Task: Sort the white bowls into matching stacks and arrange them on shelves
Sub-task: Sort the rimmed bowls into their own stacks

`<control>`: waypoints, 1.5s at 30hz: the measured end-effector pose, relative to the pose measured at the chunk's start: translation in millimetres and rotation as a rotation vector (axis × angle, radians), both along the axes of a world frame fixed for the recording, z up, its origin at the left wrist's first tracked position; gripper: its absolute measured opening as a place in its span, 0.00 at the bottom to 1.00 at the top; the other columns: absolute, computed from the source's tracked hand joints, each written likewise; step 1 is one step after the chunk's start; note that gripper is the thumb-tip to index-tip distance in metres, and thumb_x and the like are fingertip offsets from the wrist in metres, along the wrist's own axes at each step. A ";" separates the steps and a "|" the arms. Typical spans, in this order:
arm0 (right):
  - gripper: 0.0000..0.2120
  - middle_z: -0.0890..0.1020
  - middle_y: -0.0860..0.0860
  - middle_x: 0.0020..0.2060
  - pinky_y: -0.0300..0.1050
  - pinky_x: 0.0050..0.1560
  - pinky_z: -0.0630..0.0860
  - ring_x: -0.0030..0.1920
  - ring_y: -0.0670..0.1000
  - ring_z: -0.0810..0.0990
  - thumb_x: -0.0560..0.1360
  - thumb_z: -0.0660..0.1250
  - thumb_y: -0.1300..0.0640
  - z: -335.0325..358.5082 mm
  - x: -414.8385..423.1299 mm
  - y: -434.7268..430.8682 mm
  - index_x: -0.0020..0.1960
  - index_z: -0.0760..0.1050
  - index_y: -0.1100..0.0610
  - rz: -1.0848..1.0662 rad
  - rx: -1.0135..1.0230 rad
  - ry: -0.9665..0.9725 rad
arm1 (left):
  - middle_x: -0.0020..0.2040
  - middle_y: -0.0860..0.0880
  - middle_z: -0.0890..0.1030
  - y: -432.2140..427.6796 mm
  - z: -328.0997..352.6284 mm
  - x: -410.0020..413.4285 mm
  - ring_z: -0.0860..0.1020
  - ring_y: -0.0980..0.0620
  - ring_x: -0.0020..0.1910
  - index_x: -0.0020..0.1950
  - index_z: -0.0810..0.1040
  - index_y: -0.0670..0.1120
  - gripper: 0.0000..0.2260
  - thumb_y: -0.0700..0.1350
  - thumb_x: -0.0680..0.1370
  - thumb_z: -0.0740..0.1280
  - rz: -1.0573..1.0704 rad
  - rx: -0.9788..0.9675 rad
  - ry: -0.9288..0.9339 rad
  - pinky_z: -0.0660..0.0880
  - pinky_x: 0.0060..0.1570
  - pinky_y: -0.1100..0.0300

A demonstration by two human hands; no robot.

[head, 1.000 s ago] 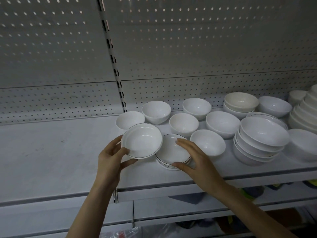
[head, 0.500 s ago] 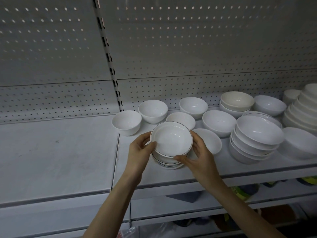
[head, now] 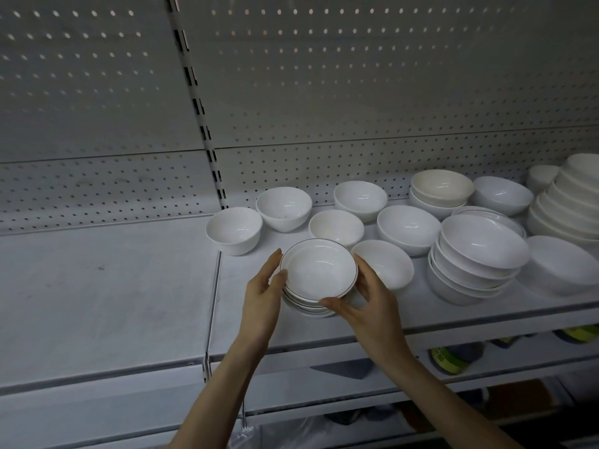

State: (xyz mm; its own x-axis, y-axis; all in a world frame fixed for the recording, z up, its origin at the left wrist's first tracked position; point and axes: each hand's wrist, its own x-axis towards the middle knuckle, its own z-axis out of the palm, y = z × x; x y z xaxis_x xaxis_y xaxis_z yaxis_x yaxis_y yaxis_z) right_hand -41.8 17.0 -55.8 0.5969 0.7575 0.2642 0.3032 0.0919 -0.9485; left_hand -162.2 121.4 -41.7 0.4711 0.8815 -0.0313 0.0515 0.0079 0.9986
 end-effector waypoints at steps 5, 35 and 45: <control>0.38 0.75 0.38 0.61 0.36 0.61 0.72 0.64 0.41 0.72 0.58 0.74 0.34 -0.9 0.7 0.5 0.64 0.67 0.41 -0.004 -0.002 0.006 | 0.71 0.52 0.69 0.8 -6.6 0.1 0.66 0.56 0.70 0.73 0.67 0.47 0.19 0.40 0.81 0.57 -0.028 -0.010 -0.007 0.62 0.71 0.56; 0.36 0.66 0.34 0.69 0.39 0.65 0.70 0.69 0.38 0.65 0.68 0.66 0.35 -26.6 -4.0 -24.7 0.72 0.57 0.39 0.077 -0.135 0.030 | 0.66 0.67 0.67 7.0 -31.9 -5.4 0.67 0.70 0.65 0.68 0.60 0.56 0.40 0.57 0.61 0.75 -0.304 0.211 0.036 0.68 0.58 0.74; 0.32 0.71 0.42 0.67 0.45 0.60 0.76 0.65 0.41 0.72 0.73 0.68 0.47 -12.5 -5.3 -9.1 0.73 0.60 0.51 0.096 -0.053 0.164 | 0.59 0.70 0.72 3.2 -29.8 -8.8 0.71 0.74 0.58 0.62 0.66 0.61 0.36 0.59 0.58 0.75 -0.199 0.166 0.006 0.69 0.52 0.77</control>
State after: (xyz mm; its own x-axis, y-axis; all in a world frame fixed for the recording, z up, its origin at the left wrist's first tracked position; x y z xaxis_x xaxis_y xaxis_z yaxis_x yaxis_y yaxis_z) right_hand -47.1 7.9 -68.3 0.5535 0.8231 0.1274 0.1363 0.0615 -0.9888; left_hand -171.0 124.5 -71.5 0.6362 0.7647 0.1022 0.0418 -0.1665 0.9852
